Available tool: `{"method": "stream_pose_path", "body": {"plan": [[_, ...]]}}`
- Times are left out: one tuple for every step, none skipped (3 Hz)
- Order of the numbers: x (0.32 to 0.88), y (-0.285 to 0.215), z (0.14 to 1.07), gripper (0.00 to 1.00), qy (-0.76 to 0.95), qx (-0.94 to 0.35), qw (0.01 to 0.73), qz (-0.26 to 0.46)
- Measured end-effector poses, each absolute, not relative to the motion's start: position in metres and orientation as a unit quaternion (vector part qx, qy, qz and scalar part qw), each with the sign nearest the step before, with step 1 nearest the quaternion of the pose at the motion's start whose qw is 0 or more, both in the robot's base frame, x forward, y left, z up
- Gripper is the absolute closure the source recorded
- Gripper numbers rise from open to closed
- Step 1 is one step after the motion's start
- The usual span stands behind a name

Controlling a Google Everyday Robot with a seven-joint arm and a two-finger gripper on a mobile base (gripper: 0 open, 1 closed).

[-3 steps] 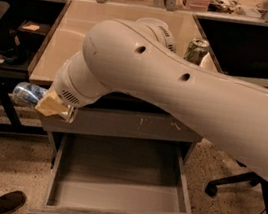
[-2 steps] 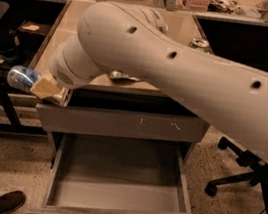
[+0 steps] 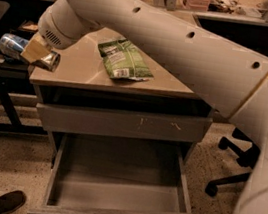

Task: Pick redbull can from middle drawer and place on counter

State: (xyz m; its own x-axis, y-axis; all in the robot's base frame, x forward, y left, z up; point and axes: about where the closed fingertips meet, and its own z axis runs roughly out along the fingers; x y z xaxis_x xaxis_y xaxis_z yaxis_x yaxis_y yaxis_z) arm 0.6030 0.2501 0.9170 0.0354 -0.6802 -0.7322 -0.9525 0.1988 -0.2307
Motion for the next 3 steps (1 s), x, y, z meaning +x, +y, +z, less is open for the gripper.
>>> {"method": "stream_pose_path", "body": {"plan": [[0.629, 0.261, 0.917, 1.00, 0.674, -0.609, 0.381, 0.170], [0.655, 0.249, 0.915, 1.00, 0.691, -0.597, 0.378, 0.153], [0.678, 0.221, 0.912, 1.00, 0.717, -0.575, 0.372, 0.134]]}}
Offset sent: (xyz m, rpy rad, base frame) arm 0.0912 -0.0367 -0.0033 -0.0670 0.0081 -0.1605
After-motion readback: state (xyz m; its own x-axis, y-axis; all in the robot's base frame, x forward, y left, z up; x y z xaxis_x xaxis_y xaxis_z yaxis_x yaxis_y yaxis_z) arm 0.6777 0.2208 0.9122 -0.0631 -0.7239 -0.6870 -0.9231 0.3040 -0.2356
